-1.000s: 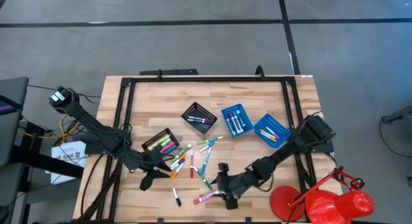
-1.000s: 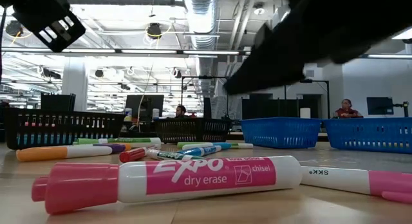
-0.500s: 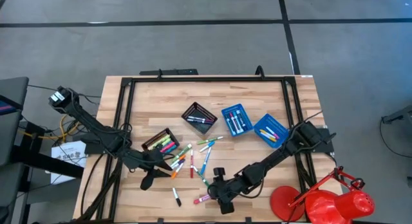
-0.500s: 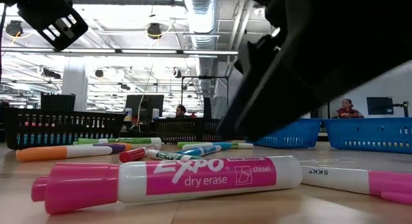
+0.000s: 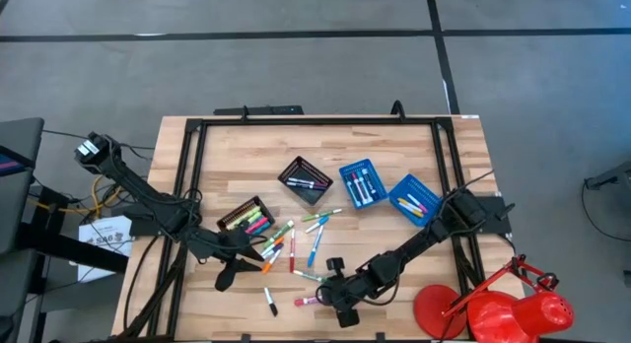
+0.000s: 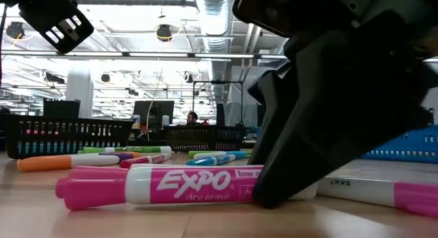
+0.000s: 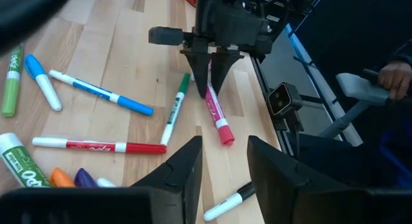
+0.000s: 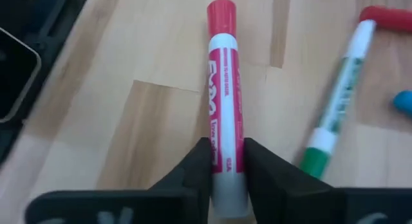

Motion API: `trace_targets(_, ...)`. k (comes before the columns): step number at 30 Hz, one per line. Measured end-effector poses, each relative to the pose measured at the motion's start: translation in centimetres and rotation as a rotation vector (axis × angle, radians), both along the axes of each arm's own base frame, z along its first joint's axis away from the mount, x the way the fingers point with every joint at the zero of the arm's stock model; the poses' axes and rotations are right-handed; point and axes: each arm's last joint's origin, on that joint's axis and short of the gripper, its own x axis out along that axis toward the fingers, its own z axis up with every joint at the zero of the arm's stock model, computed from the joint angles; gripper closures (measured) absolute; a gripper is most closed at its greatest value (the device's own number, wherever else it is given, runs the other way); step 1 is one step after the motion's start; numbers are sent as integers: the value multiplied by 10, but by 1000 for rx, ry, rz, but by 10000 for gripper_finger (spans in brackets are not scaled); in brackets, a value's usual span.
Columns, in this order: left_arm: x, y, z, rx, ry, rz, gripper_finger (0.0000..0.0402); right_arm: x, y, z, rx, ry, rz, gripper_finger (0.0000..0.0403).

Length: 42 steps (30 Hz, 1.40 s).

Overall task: Pick & Place Markers
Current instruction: Put the large pink marker into the left blue bin

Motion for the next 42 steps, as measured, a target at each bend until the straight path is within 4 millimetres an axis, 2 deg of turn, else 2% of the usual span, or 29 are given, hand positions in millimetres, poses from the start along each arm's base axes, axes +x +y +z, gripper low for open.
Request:
trace_targets(2,0,0,0,0,0,0,283,2,-4,2,-23,-10,20,351)
trace_targets(5,0,0,0,0,0,0,283,4,-10,14,-41,-42,44,351)
trace_targets(10,0,0,0,-2,-2,0,283,-3,-29,61,-61,-61,2,345)
trace_targets(15,1,1,0,13,-14,35,283,-21,-60,111,-216,-112,-202,338)
trace_targets(19,1,2,1,25,-25,65,283,-33,-90,131,-355,-152,-497,338)
trace_targets(23,1,3,1,35,-34,90,283,-38,-119,128,-375,-108,-756,337)
trace_targets(30,2,5,1,114,-72,141,283,-37,-161,93,-308,135,-1088,335)
trace_targets(36,2,5,1,113,-71,140,283,-35,-184,74,-308,251,-1236,334)
trace_targets(42,2,5,1,115,-73,150,283,-31,-192,62,-212,381,-1238,328)
